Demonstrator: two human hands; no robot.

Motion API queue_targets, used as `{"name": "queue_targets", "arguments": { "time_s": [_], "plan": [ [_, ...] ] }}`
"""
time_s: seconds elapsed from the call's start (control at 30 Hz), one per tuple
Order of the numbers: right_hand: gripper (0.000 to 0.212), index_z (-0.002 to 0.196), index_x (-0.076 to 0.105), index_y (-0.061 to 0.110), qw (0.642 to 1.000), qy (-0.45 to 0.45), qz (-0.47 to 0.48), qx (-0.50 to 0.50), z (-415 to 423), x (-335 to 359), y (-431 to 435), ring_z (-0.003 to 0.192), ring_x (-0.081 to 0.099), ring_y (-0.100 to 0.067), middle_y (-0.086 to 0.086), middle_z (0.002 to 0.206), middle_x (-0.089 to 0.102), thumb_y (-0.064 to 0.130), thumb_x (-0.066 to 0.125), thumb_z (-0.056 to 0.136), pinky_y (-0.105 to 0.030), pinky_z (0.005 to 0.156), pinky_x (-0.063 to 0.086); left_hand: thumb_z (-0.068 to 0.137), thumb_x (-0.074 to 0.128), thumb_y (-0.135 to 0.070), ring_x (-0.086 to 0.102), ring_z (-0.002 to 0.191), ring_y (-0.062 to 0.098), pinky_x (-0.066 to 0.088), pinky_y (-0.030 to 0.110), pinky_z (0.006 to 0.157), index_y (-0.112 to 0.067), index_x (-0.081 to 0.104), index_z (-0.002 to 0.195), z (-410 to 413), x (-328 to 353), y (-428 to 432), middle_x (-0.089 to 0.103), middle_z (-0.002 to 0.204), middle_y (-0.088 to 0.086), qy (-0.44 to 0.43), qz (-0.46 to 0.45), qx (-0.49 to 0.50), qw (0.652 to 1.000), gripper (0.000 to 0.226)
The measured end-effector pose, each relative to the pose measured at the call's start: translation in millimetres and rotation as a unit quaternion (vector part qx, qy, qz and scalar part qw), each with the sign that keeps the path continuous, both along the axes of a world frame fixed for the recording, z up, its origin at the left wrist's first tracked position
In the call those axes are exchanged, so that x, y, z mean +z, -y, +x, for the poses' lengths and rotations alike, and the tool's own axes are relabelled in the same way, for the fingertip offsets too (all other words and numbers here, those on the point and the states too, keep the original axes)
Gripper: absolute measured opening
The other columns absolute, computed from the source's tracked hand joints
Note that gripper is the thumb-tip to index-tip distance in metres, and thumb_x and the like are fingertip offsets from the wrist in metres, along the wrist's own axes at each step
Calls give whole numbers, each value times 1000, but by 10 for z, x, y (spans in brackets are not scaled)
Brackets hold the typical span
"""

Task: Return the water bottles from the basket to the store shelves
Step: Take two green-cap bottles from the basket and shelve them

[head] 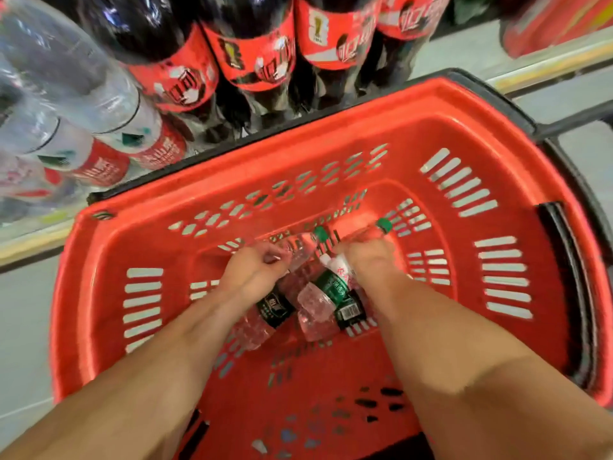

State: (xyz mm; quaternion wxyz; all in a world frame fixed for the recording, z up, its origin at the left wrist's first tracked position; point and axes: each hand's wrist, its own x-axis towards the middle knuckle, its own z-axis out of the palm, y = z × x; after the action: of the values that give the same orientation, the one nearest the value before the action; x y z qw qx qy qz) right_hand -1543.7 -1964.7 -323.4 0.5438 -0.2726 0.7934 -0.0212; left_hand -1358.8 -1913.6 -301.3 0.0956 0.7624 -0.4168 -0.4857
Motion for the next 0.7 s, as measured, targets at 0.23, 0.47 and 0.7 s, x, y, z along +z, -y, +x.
{"name": "queue_targets", "arguments": {
  "time_s": [0.23,0.47,0.7],
  "plan": [
    [91,131,31,6,996,26,-84,-23,84,377,57,103,57,-28,-9,110,55,19,86,60,-33,82,51,84,68,-28,54,118,28,43,33,97,-23,51,133,52,-168,-46,54,131,8,95,26,-88,991,52],
    [86,129,28,8,991,48,-120,47,-153,654,-56,97,58,-25,-8,110,54,7,84,65,-38,83,51,76,72,-27,48,123,35,43,41,101,-16,35,141,134,-553,-103,52,133,15,183,79,-168,966,76],
    [85,128,29,6,982,41,-135,124,-30,560,29,104,52,-23,-7,106,50,4,84,64,-36,87,46,62,81,-27,62,103,31,53,35,86,-15,51,126,244,-673,-30,64,115,10,167,62,-199,964,72]
  ]
}}
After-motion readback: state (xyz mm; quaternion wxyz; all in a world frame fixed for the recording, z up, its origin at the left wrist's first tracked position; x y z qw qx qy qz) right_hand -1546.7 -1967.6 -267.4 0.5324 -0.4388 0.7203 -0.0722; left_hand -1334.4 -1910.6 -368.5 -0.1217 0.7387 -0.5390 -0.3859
